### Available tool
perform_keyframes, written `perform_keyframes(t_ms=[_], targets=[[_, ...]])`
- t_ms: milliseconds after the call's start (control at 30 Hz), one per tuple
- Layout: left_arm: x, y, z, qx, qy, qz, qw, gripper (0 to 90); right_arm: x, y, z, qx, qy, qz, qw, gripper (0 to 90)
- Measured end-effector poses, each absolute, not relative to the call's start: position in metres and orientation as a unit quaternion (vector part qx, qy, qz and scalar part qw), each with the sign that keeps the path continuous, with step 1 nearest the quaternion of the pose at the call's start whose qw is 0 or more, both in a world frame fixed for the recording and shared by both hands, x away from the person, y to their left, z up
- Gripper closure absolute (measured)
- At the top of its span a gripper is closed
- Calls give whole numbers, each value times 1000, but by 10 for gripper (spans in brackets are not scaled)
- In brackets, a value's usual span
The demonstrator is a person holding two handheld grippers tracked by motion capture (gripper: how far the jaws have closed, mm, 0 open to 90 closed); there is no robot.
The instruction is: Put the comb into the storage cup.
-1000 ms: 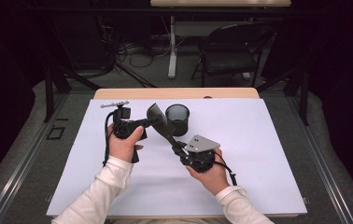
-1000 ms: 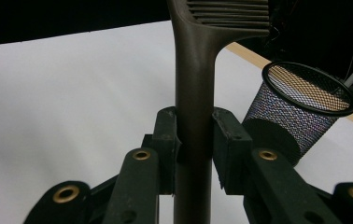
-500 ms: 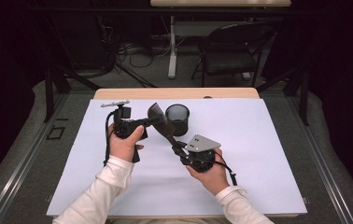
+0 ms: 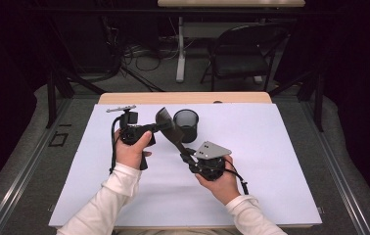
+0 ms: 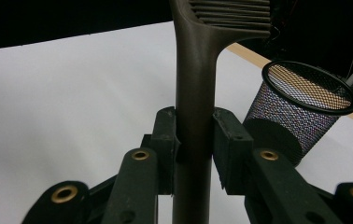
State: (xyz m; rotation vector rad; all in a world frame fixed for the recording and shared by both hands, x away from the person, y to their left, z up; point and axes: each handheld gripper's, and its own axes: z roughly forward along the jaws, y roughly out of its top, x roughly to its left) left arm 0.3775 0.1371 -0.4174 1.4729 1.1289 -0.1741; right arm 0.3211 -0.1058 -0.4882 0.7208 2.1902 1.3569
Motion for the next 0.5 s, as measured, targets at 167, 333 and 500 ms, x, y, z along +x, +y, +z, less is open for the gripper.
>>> perform_keyframes(t_ms=[167,333,500], targets=[[378,136,-417,631,487,-77,599,840,321,-106,-488,263,796,494,231,713],[378,136,-418,630,487,-77,600,840,322,-105,-489,265,795,495,231,689],[378,135,-417,628,486,-78,602,841,322,-105,-489,266,794,496,230,636]])
